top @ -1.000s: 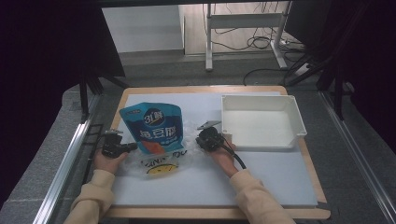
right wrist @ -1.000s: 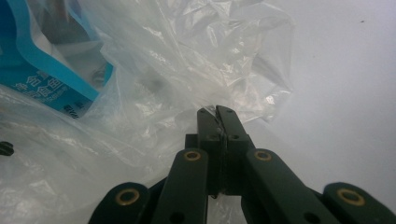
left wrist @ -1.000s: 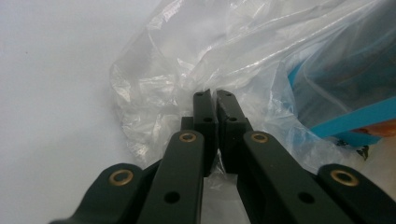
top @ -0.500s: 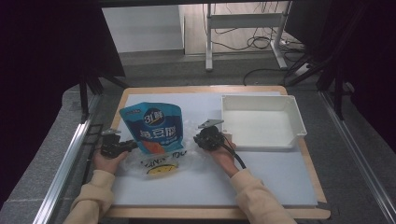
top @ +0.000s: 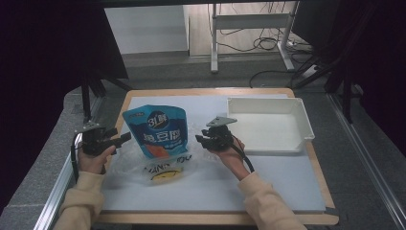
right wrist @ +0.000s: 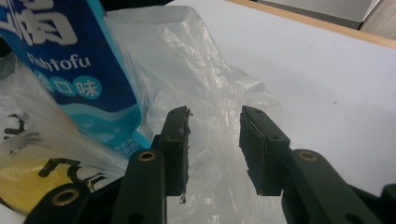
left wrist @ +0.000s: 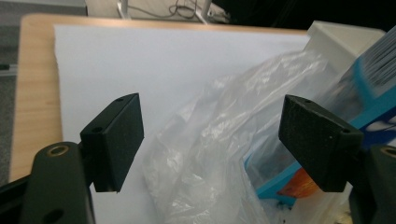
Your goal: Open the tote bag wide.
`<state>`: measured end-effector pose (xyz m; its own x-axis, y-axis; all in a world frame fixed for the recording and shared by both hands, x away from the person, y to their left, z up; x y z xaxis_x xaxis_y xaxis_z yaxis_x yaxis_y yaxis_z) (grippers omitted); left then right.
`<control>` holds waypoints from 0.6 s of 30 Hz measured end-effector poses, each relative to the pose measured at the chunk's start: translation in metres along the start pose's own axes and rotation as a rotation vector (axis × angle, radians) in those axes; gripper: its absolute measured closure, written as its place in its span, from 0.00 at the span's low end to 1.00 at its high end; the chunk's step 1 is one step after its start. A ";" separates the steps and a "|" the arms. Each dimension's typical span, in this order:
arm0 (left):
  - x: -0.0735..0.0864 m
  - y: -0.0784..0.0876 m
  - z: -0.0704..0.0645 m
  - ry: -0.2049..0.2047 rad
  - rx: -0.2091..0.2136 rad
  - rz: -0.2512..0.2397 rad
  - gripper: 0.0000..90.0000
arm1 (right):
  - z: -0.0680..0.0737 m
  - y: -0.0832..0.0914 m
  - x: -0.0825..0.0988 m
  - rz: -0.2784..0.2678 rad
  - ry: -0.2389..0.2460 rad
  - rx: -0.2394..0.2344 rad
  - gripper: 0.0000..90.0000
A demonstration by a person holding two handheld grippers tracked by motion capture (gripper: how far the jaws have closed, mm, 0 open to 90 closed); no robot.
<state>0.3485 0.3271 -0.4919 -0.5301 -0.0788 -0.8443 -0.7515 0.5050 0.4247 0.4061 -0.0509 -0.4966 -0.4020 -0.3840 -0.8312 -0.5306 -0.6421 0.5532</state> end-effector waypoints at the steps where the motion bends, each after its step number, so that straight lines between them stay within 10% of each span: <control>1: -0.002 0.004 0.000 0.004 -0.002 -0.009 0.25 | -0.001 0.001 -0.001 -0.006 -0.003 -0.002 0.68; 5: -0.011 0.017 -0.006 0.018 0.001 -0.017 0.38 | -0.003 0.008 -0.006 -0.032 -0.020 -0.013 0.68; 12: -0.016 0.037 -0.036 -0.063 0.053 0.007 0.94 | 0.006 0.030 -0.019 -0.077 -0.014 -0.067 0.92; 18: 0.000 0.021 -0.052 -0.089 0.033 0.112 1.00 | 0.024 0.029 -0.009 -0.013 0.014 -0.096 0.97</control>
<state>0.3126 0.2929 -0.4658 -0.5719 0.0555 -0.8184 -0.6752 0.5347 0.5081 0.3768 -0.0503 -0.4721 -0.3851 -0.3840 -0.8392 -0.4611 -0.7077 0.5354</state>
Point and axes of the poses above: each handheld gripper's, and its own axes: y roughly backward along the jaws, x roughly out of its underside, z roughly to its left, the point moved 3 cm from there along -y, roughly forward along the jaws, and after that the axes turned 1 degree about x, right-handed, at the moved point
